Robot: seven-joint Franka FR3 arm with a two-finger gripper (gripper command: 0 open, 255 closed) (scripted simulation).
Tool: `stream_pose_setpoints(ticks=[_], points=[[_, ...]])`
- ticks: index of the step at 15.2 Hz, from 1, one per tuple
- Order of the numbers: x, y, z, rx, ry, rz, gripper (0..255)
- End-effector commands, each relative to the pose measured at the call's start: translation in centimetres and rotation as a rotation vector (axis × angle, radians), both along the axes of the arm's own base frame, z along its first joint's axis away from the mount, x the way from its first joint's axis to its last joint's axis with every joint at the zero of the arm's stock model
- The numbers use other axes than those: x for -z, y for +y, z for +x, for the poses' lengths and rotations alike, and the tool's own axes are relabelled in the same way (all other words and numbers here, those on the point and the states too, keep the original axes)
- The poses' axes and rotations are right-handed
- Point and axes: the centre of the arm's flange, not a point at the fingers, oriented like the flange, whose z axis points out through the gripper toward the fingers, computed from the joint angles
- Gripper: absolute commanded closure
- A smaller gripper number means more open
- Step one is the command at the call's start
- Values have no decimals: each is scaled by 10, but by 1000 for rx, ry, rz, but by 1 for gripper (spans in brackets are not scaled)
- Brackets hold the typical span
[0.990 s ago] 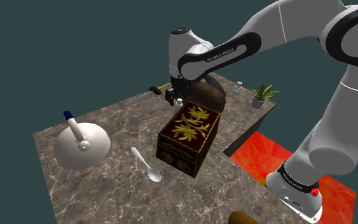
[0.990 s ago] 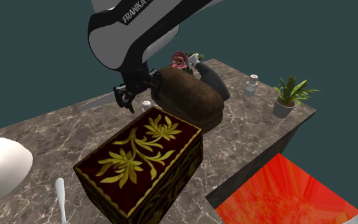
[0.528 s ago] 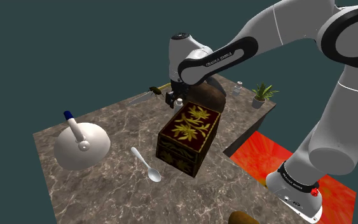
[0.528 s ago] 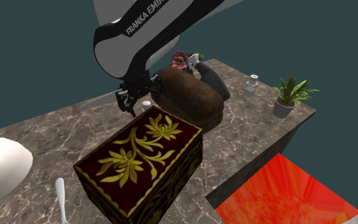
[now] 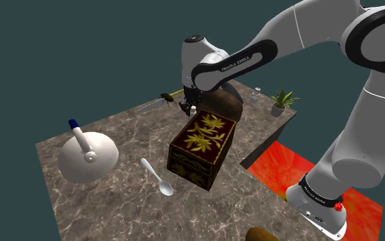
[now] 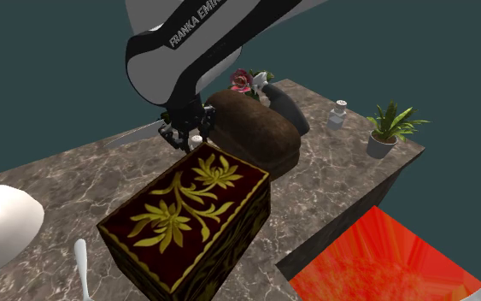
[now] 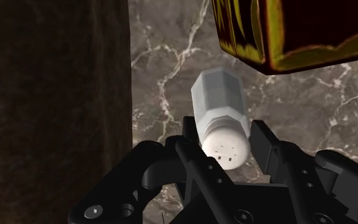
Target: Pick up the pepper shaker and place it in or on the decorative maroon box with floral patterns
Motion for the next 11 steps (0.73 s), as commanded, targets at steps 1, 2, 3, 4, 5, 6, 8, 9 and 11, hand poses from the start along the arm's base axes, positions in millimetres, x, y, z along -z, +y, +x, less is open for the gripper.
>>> stream_pose_setpoints(ticks=[1, 2, 3, 4, 5, 6, 8, 9, 11], points=[[0, 0, 0, 0, 1, 0, 255], [0, 0, 0, 0, 1, 0, 255], [0, 0, 0, 0, 1, 0, 255], [0, 0, 0, 0, 1, 0, 255], [0, 0, 0, 0, 0, 0, 255], [-5, 0, 0, 0, 0, 0, 255], [-15, 0, 0, 0, 0, 0, 255], [-21, 0, 0, 0, 0, 0, 255], [-31, 0, 0, 0, 0, 0, 255]])
